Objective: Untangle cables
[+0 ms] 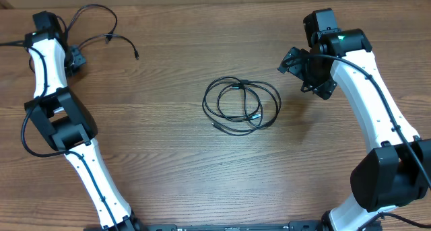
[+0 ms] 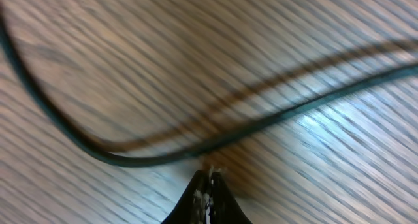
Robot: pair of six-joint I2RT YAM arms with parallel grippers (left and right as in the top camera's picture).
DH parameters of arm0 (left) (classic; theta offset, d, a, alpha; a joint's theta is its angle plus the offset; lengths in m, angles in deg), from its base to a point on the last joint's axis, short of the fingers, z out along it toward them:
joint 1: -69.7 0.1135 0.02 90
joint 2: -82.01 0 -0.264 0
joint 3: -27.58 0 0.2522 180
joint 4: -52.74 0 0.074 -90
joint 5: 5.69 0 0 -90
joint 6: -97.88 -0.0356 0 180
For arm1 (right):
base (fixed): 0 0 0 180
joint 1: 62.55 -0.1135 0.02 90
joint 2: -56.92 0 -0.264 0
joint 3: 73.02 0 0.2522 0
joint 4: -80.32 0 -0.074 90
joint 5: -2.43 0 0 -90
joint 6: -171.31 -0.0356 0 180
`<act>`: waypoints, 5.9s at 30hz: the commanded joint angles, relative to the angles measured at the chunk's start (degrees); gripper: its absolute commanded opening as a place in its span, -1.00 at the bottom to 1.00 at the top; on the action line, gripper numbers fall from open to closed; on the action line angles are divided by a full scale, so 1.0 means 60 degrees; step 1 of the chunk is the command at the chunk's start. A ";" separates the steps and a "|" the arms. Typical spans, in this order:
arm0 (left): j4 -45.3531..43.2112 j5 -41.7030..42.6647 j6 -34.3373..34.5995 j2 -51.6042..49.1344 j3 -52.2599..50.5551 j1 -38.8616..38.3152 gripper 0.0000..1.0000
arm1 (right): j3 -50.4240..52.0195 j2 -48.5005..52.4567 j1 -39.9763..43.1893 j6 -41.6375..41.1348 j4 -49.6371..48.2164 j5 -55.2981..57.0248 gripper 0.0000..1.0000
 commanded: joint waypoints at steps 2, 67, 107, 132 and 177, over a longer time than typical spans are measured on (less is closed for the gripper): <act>-0.0117 -0.0208 -0.0011 -0.0448 0.0033 0.0302 -0.92 | 0.0018 -0.0007 0.0033 0.0047 -0.0025 -0.0018 1.00; -0.0098 0.3537 -0.0510 -0.1523 0.1162 0.1501 -0.14 | 0.0018 -0.0007 0.0025 0.0047 -0.0025 -0.0018 1.00; 0.6196 0.5020 -0.1468 -0.0688 0.5719 -0.6408 0.99 | 0.0018 -0.0007 0.0025 0.0047 -0.0025 -0.0018 1.00; 0.4783 0.4371 -0.1151 0.1322 -0.0867 -0.7606 0.35 | 0.0018 -0.0007 0.0029 0.0047 -0.0025 -0.0018 1.00; 0.6189 1.0295 -0.0459 0.5362 0.2255 -0.3901 -0.91 | 0.0018 -0.0007 0.0025 0.0047 -0.0025 -0.0018 1.00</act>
